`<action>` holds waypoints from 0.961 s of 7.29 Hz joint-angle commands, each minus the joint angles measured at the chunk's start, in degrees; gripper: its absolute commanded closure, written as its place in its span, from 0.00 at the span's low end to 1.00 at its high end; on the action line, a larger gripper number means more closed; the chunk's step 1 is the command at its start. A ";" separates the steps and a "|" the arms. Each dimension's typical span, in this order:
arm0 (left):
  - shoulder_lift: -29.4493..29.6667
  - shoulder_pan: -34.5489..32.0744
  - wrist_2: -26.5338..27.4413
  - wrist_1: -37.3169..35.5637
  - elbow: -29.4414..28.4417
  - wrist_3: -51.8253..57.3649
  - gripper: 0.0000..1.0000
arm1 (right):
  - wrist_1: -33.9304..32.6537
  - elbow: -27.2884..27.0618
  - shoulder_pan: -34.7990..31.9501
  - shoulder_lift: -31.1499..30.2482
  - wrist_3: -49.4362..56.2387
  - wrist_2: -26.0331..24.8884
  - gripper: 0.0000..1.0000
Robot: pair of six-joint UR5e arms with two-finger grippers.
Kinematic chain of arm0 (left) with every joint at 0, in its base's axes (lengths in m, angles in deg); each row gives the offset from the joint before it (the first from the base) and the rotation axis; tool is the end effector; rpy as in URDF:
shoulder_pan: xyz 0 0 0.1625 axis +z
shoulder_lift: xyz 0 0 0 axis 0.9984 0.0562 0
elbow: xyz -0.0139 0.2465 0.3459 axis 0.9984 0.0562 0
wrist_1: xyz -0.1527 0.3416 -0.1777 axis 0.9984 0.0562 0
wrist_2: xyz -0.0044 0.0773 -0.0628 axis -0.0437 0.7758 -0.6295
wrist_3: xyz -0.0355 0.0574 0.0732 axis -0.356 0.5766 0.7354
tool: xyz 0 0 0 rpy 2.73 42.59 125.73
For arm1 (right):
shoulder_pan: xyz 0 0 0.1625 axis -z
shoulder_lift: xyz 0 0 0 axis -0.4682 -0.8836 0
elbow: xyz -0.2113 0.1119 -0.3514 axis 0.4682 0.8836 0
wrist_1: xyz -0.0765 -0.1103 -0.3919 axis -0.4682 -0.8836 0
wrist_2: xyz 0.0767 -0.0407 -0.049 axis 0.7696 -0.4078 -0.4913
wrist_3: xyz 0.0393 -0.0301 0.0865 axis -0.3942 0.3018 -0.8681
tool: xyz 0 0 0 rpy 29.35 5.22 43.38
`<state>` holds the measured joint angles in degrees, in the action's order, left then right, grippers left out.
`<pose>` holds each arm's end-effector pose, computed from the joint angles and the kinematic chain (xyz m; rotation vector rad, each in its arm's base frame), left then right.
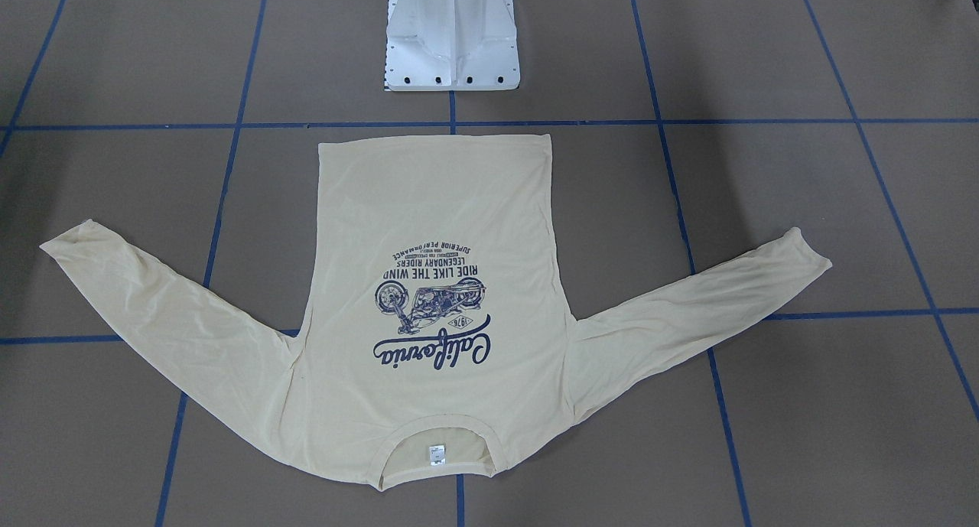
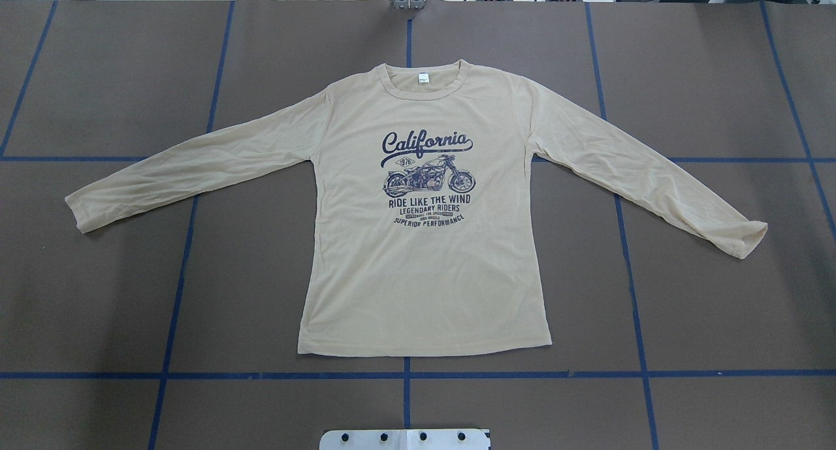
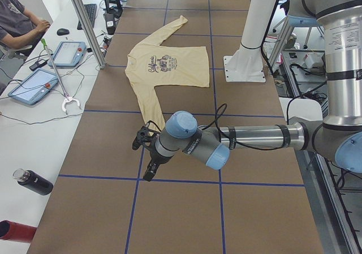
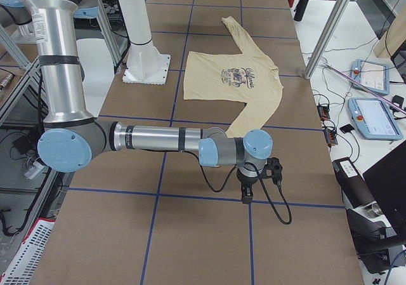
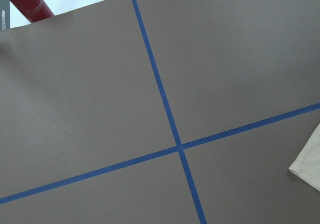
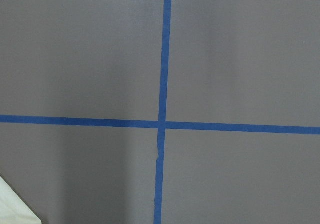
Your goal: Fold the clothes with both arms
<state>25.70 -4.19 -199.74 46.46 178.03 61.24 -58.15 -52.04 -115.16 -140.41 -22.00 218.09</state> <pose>-0.0787 -0.4435 0.6182 0.5047 0.6697 0.1008 0.0398 -0.5391 0.6564 0.0288 -0.7491 -0.0196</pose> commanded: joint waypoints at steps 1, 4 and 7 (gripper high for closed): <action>0.42 0.26 -0.78 2.15 -0.98 1.31 0.00 | -0.01 -0.07 -0.12 -0.17 0.00 0.79 0.00; -0.63 0.61 -2.09 6.45 -3.45 0.88 0.00 | 0.17 -2.70 0.66 -1.13 0.00 1.50 0.00; -0.90 0.88 -4.65 8.32 -3.36 0.89 0.00 | 10.37 -5.17 9.77 -4.02 -14.05 4.84 0.00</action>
<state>24.89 -3.38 -203.50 54.23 174.72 62.31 -54.43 -56.44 -109.42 -142.60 -27.38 222.07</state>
